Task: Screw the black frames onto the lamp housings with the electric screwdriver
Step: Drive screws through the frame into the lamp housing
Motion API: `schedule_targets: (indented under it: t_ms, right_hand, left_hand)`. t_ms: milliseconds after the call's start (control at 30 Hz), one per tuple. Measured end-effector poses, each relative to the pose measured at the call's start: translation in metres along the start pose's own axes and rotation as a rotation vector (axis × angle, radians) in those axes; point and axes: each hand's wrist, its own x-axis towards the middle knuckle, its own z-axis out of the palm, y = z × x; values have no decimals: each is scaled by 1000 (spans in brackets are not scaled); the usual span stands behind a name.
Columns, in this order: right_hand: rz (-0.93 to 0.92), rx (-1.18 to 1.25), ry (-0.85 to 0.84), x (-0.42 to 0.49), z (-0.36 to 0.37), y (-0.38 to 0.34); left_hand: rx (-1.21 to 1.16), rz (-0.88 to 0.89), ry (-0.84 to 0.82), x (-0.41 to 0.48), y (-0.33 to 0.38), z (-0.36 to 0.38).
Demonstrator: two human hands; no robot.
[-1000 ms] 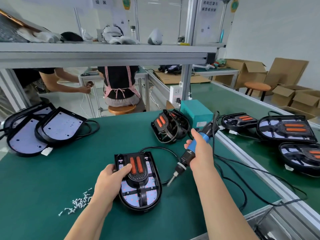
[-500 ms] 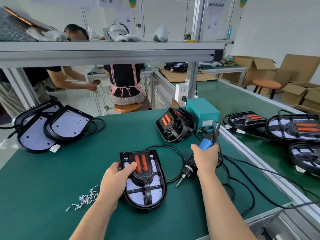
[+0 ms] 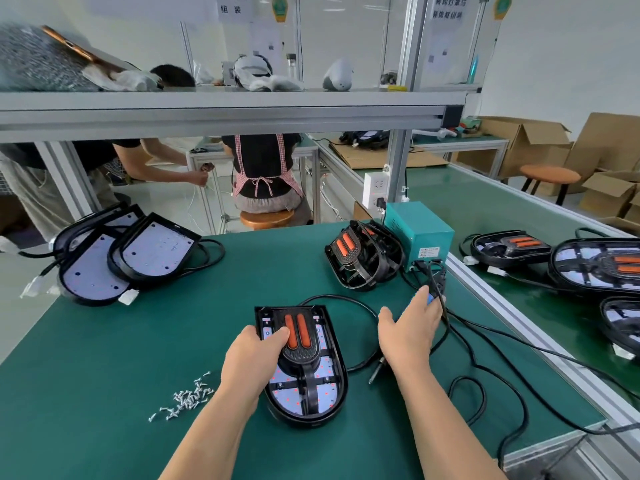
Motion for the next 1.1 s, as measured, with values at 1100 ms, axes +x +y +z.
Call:
schedule_targets:
  t_ms: [1100]
  right_hand:
    - [-360,-470,-313,-34,29,-41]
  left_hand:
    - [-131,-19,160,-4,-12,5]
